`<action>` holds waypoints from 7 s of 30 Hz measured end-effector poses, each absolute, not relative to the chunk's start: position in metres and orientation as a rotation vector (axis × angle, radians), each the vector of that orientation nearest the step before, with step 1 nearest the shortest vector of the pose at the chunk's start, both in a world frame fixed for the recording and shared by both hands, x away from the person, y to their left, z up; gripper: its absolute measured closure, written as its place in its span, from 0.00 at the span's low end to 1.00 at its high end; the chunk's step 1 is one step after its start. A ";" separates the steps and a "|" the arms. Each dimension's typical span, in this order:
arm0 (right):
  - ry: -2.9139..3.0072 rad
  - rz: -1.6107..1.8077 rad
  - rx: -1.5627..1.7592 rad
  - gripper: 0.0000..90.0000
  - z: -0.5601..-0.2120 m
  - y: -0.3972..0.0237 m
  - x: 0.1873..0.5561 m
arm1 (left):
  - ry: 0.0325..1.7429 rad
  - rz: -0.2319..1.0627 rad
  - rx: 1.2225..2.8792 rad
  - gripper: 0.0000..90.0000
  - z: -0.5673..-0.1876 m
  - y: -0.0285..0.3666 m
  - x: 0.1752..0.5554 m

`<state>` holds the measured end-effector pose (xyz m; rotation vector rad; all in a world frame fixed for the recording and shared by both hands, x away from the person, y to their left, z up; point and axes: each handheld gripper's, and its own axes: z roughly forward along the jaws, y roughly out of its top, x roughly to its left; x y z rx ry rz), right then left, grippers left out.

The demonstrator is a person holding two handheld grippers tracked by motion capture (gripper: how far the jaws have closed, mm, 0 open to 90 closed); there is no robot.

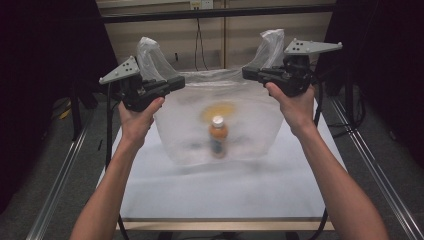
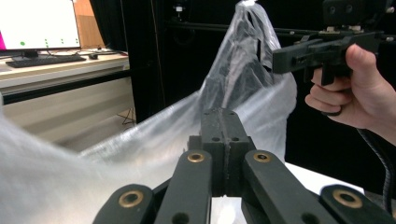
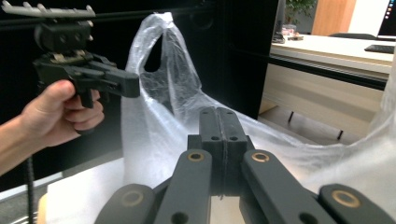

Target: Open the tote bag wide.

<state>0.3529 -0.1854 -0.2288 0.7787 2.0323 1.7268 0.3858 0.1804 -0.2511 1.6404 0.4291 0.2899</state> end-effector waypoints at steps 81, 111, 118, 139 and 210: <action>2.440 1.423 1.139 1.00 -0.456 -0.160 0.376 | 0.590 0.031 2.186 1.00 -0.468 0.122 0.395; 2.355 1.543 1.025 1.00 -0.414 -0.193 0.334 | 0.501 0.080 2.007 1.00 -0.420 0.157 0.359; 2.267 1.616 0.966 1.00 -0.376 -0.208 0.319 | 0.467 0.127 1.930 1.00 -0.389 0.173 0.349; 2.112 1.699 0.866 1.00 -0.301 -0.214 0.328 | 0.481 0.286 1.702 1.00 -0.305 0.219 0.377; 2.418 1.211 1.142 1.00 -0.468 -0.249 0.376 | 0.739 0.147 2.146 1.00 -0.463 0.221 0.411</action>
